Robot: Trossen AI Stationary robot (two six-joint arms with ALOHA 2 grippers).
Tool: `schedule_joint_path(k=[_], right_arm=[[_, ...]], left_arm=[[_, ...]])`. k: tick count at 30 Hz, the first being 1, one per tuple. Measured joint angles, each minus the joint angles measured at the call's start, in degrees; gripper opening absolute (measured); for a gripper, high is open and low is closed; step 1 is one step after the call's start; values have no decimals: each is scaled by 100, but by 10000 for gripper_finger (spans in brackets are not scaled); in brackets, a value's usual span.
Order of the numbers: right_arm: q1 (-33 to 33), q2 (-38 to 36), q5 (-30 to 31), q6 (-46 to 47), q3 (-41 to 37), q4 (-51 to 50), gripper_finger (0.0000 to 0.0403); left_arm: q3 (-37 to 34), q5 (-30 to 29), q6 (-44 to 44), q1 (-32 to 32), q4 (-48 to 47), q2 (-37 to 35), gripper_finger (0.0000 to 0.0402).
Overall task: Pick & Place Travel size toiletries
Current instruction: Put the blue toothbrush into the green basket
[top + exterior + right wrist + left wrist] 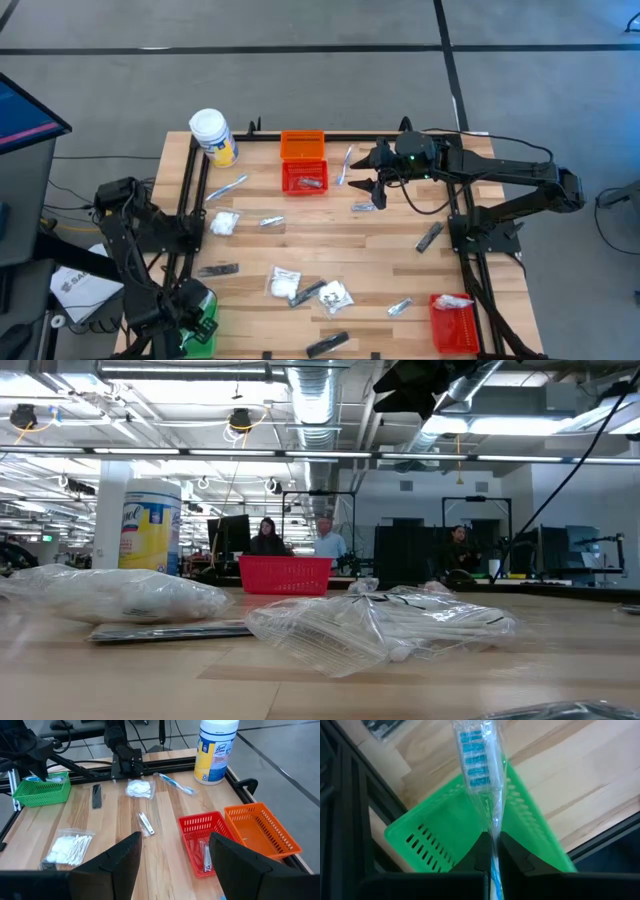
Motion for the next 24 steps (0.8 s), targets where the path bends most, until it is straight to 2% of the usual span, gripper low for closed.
schedule_joint_path(k=[9, 24], right_arm=[[0, 0, 1, 0, 0, -13, 224], [0, 0, 1, -17, 0, -19, 224]], left_arm=[[-1, -49, 413, -243, 31, 352, 6], [-16, -121, 718, -296, 21, 406, 60]])
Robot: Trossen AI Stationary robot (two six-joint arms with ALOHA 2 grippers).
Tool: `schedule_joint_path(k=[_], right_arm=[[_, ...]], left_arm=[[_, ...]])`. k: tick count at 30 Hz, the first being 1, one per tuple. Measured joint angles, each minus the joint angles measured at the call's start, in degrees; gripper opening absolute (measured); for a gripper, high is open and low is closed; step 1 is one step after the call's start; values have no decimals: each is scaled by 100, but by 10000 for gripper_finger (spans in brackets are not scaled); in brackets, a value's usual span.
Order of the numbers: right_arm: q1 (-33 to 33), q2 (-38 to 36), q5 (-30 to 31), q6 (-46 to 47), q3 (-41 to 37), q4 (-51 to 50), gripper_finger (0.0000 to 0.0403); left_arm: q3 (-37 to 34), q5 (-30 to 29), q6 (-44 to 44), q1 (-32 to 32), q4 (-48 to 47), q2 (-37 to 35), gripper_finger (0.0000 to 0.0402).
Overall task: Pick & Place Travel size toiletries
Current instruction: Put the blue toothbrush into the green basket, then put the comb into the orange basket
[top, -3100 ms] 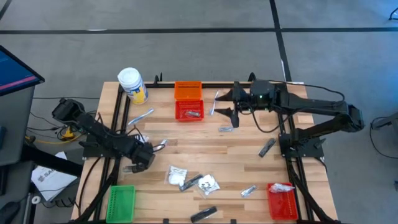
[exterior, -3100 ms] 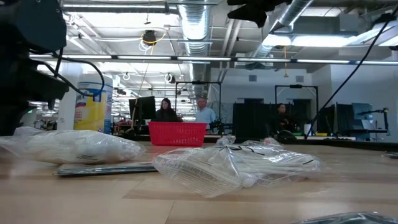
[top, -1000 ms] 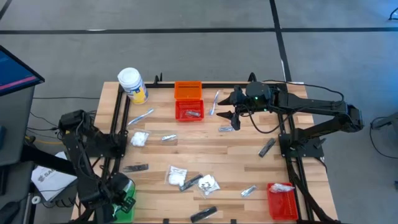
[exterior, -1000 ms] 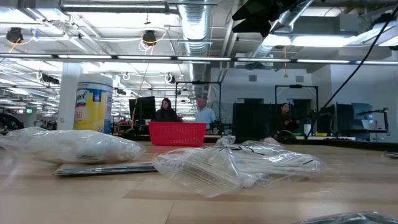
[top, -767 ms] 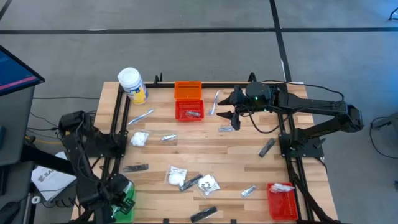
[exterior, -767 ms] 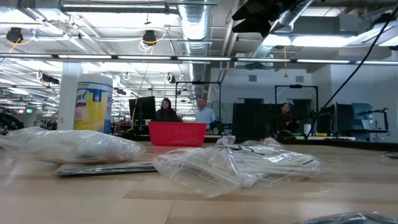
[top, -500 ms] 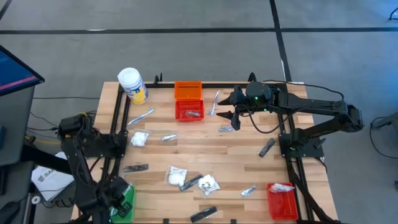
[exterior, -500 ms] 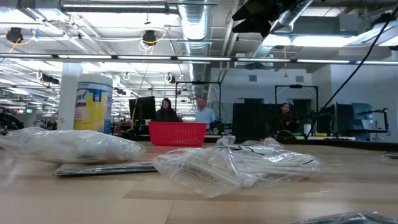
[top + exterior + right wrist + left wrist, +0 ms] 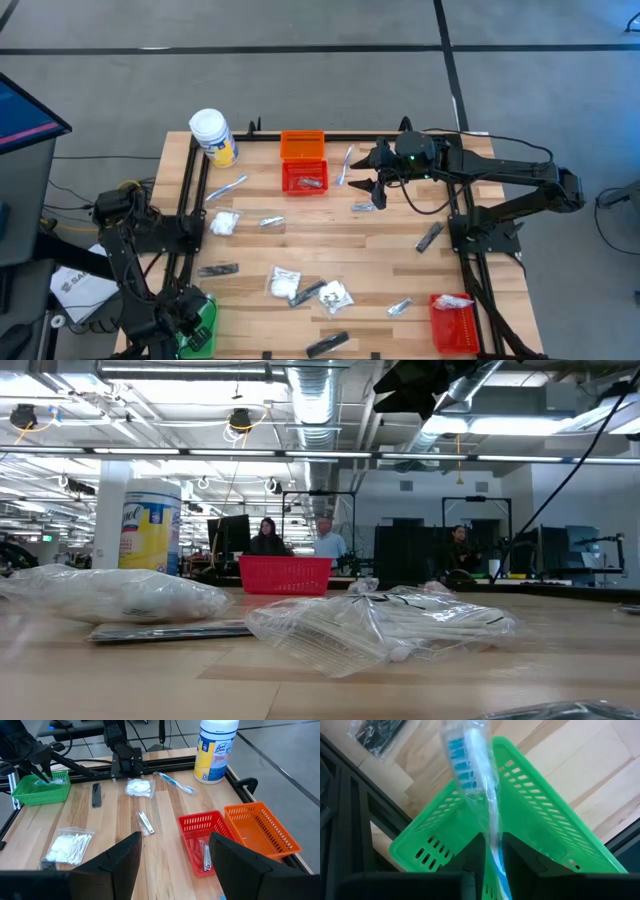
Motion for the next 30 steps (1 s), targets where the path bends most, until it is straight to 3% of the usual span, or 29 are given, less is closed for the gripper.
schedule_joint_path(k=[14, 20, 23, 30], right_arm=[[-95, 318, 11, -27, -20, -17, 224], [-264, 444, 12, -25, -4, -65, 224], [-299, 439, 14, -6, -4, -75, 224], [-308, 440, 11, 6, -4, -152, 224]], left_arm=[[-4, 296, 12, 11, 149, -128, 183], [0, 253, -55, 36, 11, -681, 201], [-2, -11, -104, 20, 50, -900, 198], [-5, -1293, 72, 33, -305, -1251, 181]])
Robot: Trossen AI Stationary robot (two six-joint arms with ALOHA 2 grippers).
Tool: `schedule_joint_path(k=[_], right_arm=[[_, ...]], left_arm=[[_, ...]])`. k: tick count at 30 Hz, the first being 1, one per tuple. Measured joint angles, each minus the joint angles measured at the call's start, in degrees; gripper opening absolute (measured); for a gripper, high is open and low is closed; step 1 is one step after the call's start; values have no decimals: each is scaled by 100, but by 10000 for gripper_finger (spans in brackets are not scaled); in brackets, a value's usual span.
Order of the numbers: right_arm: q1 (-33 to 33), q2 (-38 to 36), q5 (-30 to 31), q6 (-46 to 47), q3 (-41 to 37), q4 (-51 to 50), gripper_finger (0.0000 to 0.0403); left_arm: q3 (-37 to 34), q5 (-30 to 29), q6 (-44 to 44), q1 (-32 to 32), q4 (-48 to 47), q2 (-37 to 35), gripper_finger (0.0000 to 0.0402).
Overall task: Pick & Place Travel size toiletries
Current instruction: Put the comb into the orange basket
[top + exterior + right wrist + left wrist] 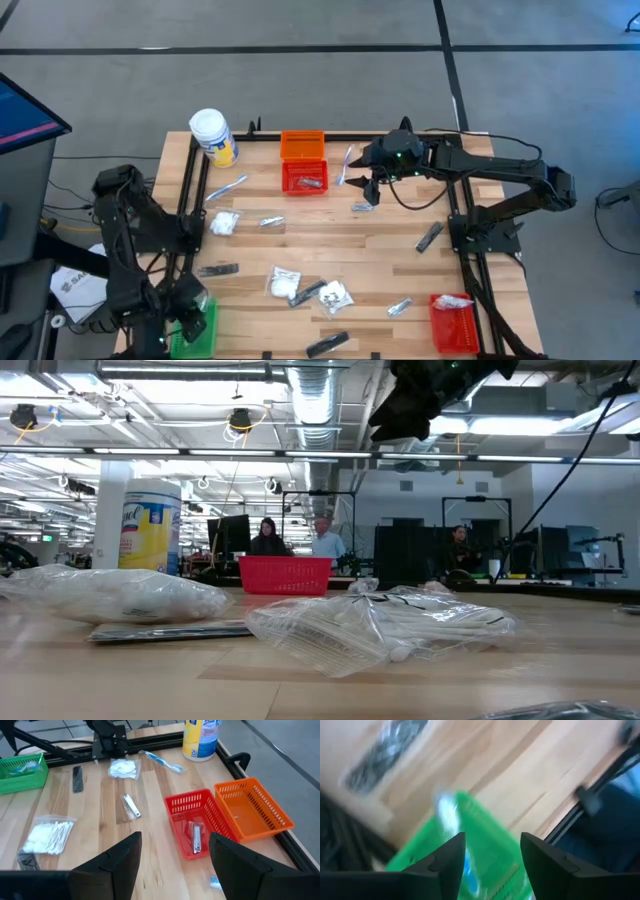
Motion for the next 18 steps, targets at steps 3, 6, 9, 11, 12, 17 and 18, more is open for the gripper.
schedule_joint_path(k=[3, 6, 9, 11, 12, 17, 18], right_arm=[[1, -51, 0, 13, 0, -98, 224], [40, -141, 0, 13, 2, -176, 224], [136, -278, 0, -1, 2, -246, 224], [242, -428, -4, -39, 2, -314, 224], [303, -503, -4, -67, 2, -332, 224], [705, -901, -4, -79, 2, -520, 224], [801, -977, -4, -87, 2, -546, 224]], left_arm=[[-1, -700, 163, 8, -161, -47, 175], [-2, -1358, 396, 37, -245, -49, 171], [-102, -1695, 564, 127, -238, -49, 170], [-187, -1724, 706, 234, -234, -49, 172], [-238, -1748, 806, 295, -233, -49, 172], [-492, -1863, 1168, 646, -213, -49, 172], [-538, -1861, 1265, 736, -207, -49, 173]])
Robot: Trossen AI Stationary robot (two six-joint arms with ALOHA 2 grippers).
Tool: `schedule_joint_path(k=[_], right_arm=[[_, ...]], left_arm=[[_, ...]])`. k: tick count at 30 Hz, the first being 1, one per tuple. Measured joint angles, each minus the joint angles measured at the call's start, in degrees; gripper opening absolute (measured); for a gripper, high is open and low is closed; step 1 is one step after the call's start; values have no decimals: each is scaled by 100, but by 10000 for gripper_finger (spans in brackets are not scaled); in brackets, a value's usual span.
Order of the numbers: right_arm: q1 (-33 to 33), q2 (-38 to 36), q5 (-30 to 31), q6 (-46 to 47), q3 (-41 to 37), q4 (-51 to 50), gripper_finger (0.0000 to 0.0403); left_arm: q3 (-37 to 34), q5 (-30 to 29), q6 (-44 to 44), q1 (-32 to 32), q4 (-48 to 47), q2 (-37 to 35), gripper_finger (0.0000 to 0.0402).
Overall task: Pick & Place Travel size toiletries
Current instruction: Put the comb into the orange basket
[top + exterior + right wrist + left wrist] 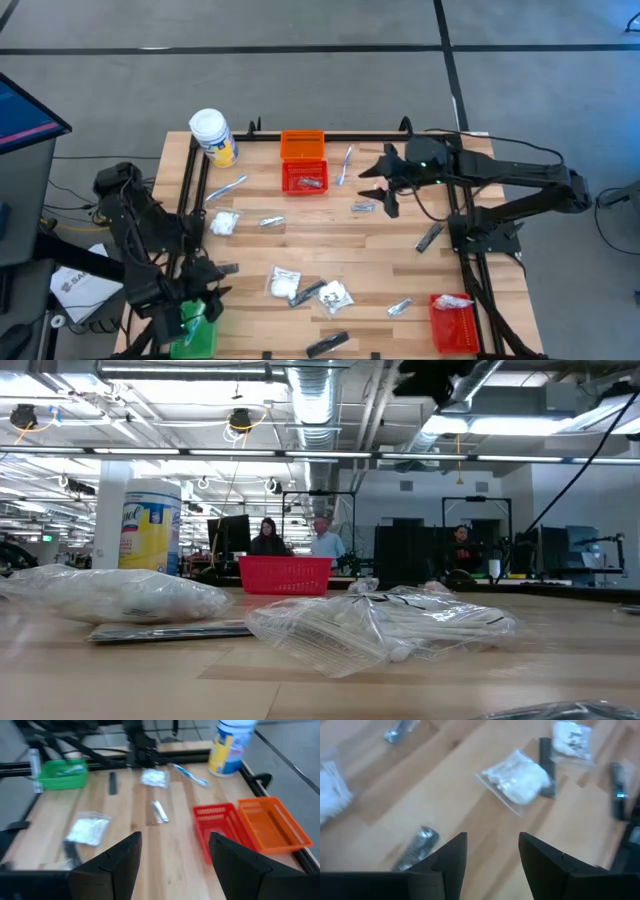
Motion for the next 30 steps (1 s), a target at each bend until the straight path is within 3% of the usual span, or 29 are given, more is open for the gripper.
schedule_joint_path(k=[7, 14, 21, 25, 30], right_arm=[[582, -325, 13, -91, 0, -86, 224], [828, -361, 628, 639, 0, -442, 224], [749, -451, 610, 1010, -237, -756, 224], [551, -765, 610, 1005, -472, -760, 224], [118, -1450, 610, 1053, -946, -499, 224]], left_arm=[[-97, -192, 1037, 776, 209, 2, 169], [-97, -448, 3333, 1661, 1654, 2, 158], [-97, -781, 5268, 2271, 3038, 57, 148], [-97, -803, 5804, 2450, 3396, 187, 148], [-97, -1044, 5870, 2610, 3528, 495, 149]])
